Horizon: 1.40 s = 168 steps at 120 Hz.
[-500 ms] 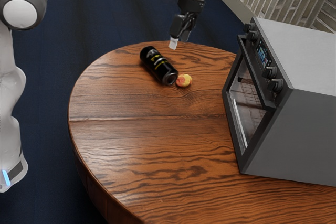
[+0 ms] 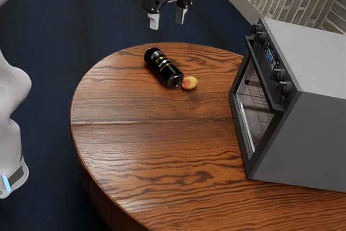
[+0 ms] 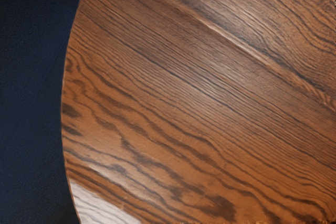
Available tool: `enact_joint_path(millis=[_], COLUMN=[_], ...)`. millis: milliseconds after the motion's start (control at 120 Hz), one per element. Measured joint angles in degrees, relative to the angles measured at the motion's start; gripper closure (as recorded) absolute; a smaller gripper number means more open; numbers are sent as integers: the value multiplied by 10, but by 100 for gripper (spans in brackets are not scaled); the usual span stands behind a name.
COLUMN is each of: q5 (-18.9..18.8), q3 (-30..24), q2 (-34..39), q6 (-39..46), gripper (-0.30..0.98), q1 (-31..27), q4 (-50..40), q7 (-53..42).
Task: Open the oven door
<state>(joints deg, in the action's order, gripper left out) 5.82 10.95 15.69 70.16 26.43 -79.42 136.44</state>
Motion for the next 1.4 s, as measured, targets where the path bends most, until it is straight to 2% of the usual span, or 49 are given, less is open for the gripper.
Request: enact_joint_path(millis=[83,167,275,525,742,942,1225,1400], q5=[0,0,0,-3,-3,1,3,2], q3=[-48,-119,-150,-149,-149,-149,-153,-162], q2=[0,-5,-16,-62,-95,-144,-171,-161], q6=[16,35,56,133,198,248,300,330], gripper=[0,0,0,0,0,0,0,0], q1=[-36,-105,-122,-155,-159,-205,-276,-274], q4=[-6,-9,-9,-6,-6,-2,4,-11], q7=[-49,-104,-167,-323,-424,-497,-575,-604])
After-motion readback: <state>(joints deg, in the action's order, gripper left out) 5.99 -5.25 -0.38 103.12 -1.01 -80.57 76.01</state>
